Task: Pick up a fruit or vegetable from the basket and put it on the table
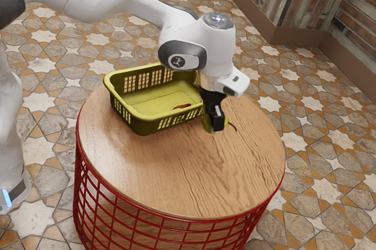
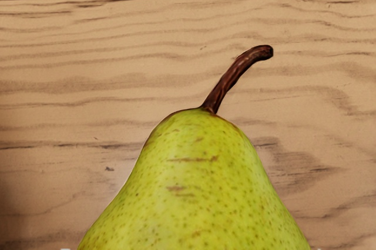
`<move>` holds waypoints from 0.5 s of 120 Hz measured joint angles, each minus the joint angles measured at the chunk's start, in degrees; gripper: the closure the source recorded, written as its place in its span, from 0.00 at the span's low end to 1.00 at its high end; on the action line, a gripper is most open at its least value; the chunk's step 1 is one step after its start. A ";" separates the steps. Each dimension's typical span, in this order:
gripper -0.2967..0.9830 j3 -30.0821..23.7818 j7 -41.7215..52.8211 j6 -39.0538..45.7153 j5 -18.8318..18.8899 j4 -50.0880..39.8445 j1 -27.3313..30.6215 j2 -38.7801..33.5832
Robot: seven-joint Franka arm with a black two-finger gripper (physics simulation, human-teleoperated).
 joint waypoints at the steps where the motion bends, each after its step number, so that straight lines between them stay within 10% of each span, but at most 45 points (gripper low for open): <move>1: 0.36 0.01 -0.03 0.07 -0.17 0.03 0.00 -0.04; 35: 0.25 -0.19 -13.36 3.69 -7.41 5.95 2.46 -1.79; 60: 0.24 -0.78 -46.50 -20.08 -13.58 29.98 9.28 4.35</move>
